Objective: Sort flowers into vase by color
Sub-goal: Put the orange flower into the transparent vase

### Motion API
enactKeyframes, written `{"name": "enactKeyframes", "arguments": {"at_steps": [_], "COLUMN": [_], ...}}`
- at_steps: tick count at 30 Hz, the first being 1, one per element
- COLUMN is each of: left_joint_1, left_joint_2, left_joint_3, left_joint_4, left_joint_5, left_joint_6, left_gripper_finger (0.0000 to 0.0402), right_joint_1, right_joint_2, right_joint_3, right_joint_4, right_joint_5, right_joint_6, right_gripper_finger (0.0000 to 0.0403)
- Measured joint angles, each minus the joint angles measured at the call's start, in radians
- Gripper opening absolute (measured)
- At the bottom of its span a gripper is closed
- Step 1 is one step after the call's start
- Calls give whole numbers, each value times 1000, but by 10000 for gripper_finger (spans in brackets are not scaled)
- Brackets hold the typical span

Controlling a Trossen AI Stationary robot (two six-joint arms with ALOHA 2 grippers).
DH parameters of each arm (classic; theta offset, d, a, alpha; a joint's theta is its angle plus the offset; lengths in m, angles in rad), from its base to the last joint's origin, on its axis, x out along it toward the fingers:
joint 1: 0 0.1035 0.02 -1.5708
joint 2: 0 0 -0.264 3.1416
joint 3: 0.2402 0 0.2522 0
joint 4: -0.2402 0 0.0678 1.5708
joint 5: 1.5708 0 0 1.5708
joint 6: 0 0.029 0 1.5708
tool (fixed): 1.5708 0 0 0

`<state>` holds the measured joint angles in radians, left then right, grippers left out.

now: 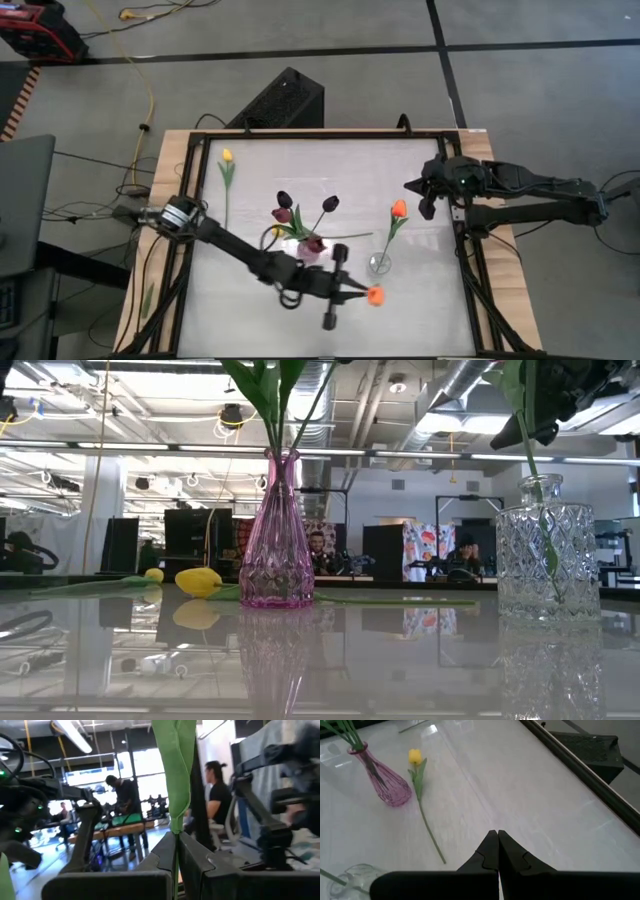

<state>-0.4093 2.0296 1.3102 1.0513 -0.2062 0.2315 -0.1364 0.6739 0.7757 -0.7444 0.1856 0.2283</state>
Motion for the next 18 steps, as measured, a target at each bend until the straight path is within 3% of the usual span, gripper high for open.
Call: {"name": "enactKeyframes", "arguments": {"at_steps": [7,18], "left_joint_1": [57,143], "left_joint_2": [66,68], "left_joint_3": [137,146], "left_joint_4": [-59,-90], "left_joint_5": [-11,-8], "left_joint_6": [13,-60], "left_gripper_finger": [0,0], "right_joint_1": [0,0], "right_joint_2": [0,0], "right_joint_3": [-12,-12], "right_joint_4": [-7,-3], "right_joint_5": [0,0], "right_joint_6": [0,-1], "right_gripper_finger": [21,21]}}
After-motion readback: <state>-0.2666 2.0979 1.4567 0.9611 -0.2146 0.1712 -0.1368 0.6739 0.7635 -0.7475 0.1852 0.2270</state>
